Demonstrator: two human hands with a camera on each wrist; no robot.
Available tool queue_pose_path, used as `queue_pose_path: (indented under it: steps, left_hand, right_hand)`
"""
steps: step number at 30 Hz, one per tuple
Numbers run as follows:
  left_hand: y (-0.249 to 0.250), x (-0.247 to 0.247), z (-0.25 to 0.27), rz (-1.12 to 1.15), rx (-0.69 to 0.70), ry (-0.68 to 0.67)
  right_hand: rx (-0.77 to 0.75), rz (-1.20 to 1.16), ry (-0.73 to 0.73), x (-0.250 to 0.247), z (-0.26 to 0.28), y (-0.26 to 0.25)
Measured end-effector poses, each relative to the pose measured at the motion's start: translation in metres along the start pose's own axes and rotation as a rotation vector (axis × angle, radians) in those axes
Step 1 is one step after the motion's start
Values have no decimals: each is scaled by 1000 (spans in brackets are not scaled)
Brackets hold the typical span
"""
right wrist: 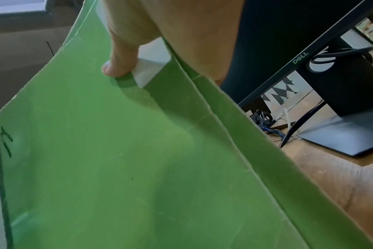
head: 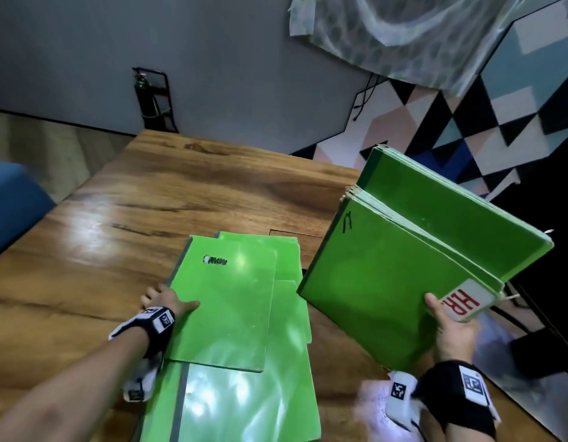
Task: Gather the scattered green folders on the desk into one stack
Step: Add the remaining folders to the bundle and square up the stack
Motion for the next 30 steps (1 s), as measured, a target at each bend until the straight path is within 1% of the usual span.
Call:
queue_pose_path:
  steps: [2,4,7,9,10,12,14,15,18,21,23,26,28,30]
  left_hand:
    - [1,-6,-2,5,19,-21]
    - [12,-4,1,-26,47,-50]
    - [30,13,15,-47,91,-106]
    - [37,26,24,23,71,-134]
    - [39,30,27,60,51,-134]
    - [38,33,30,118,17,-125]
    - [36,35,31,183,8,-112]
    - [35,35,31,230,11,-96]
    - [34,34,35,371,16,-36]
    - [39,32,39,377,41,-43]
    - [44,30,41,448,73,-52]
    - [50,32,43,656,132,-154]
    - [49,34,46,733,145,-228]
    - [48,31,47,769,186,-249]
  right_hand:
    - [29,2,-1,2,4,-3]
    - [0,22,13,0,2,-3]
    - [12,36,13,2,8,-3]
    - [19,20,-8,5,11,-4]
    - [28,26,-23,7,13,-6]
    - [3,57,15,3,12,-5]
    - [2,17,17,2,10,-3]
    - [6,32,37,1,11,-5]
    - [54,60,24,2,11,-5]
    - [25,63,46,1,11,-6]
    - [44,89,41,2,13,-8]
    - [54,99,32,1,16,-11]
    - [31,80,30,2,16,-12]
    - [35,72,23,1,14,-10]
Point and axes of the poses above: each hand's wrist, its own z-axis away from the middle knuckle, its own x-axis out of the palm, y = z × x, the point moved 5 cm from there along -z, towards the middle knuckle, and after that the axes turned 8 degrees about z, right-handed, at the moved point
